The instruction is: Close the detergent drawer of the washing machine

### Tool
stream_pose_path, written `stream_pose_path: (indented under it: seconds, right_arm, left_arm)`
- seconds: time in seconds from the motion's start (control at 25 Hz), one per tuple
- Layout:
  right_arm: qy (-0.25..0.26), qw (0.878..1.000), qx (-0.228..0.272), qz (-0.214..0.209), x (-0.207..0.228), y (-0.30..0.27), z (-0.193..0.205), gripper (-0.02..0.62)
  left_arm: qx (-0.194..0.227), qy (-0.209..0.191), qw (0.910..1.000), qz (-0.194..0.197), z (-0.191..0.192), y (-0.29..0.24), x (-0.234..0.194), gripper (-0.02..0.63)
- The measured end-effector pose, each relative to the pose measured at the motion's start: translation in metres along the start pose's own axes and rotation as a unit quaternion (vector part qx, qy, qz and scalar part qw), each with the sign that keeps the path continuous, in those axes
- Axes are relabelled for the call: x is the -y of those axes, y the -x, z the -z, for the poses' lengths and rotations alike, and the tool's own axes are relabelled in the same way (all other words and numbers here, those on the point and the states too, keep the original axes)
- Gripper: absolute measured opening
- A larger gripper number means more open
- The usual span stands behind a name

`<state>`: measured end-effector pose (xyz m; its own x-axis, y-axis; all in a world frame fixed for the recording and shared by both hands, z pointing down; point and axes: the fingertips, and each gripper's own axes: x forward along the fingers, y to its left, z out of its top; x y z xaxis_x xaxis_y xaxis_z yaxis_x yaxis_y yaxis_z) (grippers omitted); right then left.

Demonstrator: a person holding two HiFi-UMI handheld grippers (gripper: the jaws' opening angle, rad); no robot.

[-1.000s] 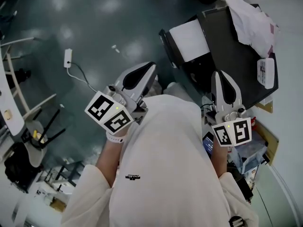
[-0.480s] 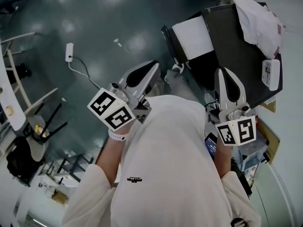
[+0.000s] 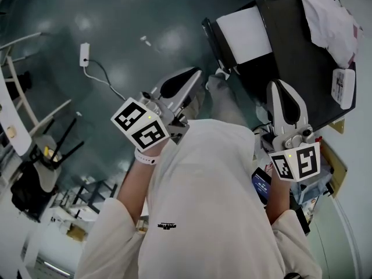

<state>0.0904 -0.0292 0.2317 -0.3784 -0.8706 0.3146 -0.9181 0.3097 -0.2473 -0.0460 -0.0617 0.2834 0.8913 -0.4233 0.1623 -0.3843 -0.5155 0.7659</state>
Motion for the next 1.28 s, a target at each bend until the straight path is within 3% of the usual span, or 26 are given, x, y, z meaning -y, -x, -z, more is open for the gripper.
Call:
stream_pose_path:
  seconds: [0.28,0.52,0.68,0.92,1.28]
  right_arm:
    - [0.004,1.000,-0.009,-0.005,-0.001,-0.007,0.020,0.003]
    - [0.012,1.000,-0.015,-0.008,-0.005,-0.010,0.033,0.003]
    - [0.009,1.000,-0.020,-0.008,-0.005,-0.011,0.045,0.002]
    - [-0.003,1.000,-0.028,-0.013,-0.009,-0.018,0.062,0.003]
    - [-0.014,0.999,-0.036,-0.023,-0.003,-0.032,0.079,0.003]
  left_arm:
    - [-0.041,-0.047,0.9980,-0.011,0.029,-0.007,-0.019,0.012]
    - [-0.067,-0.134,0.9881,-0.036,0.045,-0.012,-0.036,0.012]
    - [-0.082,-0.187,0.9779,-0.047,0.054,-0.018,-0.047,0.012]
    - [-0.100,-0.284,0.9514,-0.064,0.065,-0.029,-0.062,0.012]
    - [-0.121,-0.325,0.9354,-0.066,0.081,-0.043,-0.083,0.014]
